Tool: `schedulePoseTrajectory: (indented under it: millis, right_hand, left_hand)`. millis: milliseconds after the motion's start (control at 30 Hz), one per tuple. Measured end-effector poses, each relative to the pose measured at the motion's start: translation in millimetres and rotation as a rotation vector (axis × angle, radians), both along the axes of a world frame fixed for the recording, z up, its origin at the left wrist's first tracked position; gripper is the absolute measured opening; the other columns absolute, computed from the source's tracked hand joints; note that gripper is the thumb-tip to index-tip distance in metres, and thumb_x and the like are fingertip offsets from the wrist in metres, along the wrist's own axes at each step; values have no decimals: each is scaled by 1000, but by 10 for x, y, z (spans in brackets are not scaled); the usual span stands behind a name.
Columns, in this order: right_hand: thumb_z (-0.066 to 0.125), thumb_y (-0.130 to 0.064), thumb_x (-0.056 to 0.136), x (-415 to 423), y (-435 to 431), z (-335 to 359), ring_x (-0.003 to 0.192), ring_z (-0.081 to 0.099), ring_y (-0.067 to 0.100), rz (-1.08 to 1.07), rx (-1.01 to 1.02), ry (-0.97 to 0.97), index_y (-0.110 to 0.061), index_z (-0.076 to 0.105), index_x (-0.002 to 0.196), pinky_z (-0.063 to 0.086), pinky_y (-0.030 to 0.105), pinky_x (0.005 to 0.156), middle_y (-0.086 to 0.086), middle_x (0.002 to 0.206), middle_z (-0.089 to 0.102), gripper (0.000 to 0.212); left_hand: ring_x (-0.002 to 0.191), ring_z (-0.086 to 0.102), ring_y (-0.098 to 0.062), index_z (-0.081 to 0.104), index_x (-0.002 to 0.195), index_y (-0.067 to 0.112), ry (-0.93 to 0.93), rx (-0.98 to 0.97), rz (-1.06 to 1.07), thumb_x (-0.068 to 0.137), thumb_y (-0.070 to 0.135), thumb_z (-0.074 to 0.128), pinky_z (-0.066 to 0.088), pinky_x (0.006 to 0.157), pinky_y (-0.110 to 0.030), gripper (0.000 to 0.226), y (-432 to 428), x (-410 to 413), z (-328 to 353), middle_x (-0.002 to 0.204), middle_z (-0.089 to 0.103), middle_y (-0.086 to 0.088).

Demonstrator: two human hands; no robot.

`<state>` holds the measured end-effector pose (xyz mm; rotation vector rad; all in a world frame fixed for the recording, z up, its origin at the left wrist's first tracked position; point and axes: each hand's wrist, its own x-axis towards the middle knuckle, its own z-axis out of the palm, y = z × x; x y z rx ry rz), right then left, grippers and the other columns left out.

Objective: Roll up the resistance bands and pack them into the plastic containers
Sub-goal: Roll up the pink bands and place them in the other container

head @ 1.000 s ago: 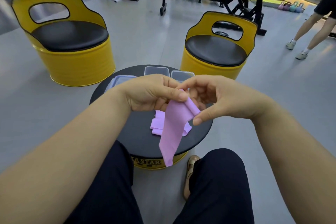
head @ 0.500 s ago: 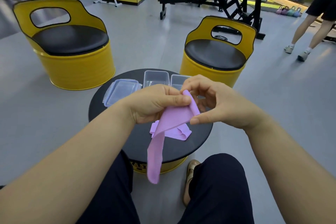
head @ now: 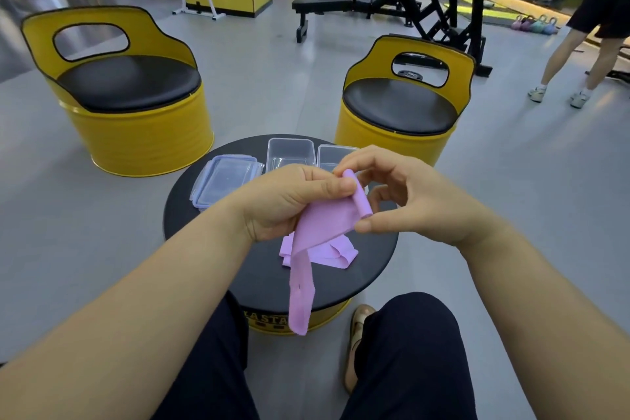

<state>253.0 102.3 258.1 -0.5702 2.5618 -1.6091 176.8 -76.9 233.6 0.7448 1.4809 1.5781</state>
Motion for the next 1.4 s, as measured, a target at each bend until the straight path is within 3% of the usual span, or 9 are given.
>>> schedulePoseTrajectory:
  millis: [167,267,433,533,700,867,1067,1267,1400]
  right_hand:
    - [75,-30,64,25,25,-14,104,54,27,-1,-11,-26,-27,58,115,52,38,77,0,117,57,54]
    - [76,-32,63,43,31,8,100,56,24,-9,-7,-10,-29,59,114,52,33,76,-3,116,58,54]
    - [76,-31,65,74,17,26,92,57,22,-47,42,113,-22,63,108,52,34,71,-1,105,60,46]
    - [76,-27,68,83,27,50,91,58,22,-81,7,173,-21,66,99,52,28,70,0,101,61,33]
    - [80,-18,63,102,-3,84,90,59,11,-46,4,16,-24,58,112,54,22,70,1,114,59,54]
    - [80,-5,67,114,-8,59,93,56,27,-45,-10,23,-24,58,111,56,28,71,-1,110,58,53]
    - [80,-14,64,125,-12,53,89,56,22,-46,82,67,-29,59,108,55,41,70,-8,105,56,51]
    - [83,-8,66,134,20,76,90,56,19,-56,129,42,-28,55,113,56,40,73,-3,115,53,58]
    - [82,-21,62,141,30,100,88,57,16,-71,185,101,-22,59,107,55,39,73,-4,108,56,51]
  left_hand:
    - [66,57,-18,74,73,12,-19,3,43,41,53,88,45,64,-27,54,7,15,-23,75,64,-8]
    - [66,56,-18,73,71,11,-19,-21,80,52,41,83,43,66,-29,37,11,41,1,76,62,-10]
    - [56,58,-11,73,63,14,-43,-35,88,70,24,68,47,55,-18,14,25,83,39,64,65,-2]
    - [57,57,-10,75,65,14,-38,-55,102,68,18,75,46,59,-17,5,31,110,32,63,65,-1]
    - [68,57,-20,72,71,11,-75,-12,156,69,24,71,46,68,-28,13,-8,83,30,75,63,-9]
    - [76,56,-24,71,79,7,-72,-6,113,62,30,75,43,76,-33,29,-17,93,41,85,61,-13]
    - [56,59,-10,71,62,16,-12,-58,152,66,23,78,48,55,-17,11,16,164,74,63,65,0]
    - [57,59,-11,72,64,16,-1,-88,162,67,23,78,47,54,-18,9,21,146,78,64,65,-1]
    - [52,58,-10,72,61,17,-7,-95,136,68,28,67,45,50,-15,14,31,167,94,60,63,1]
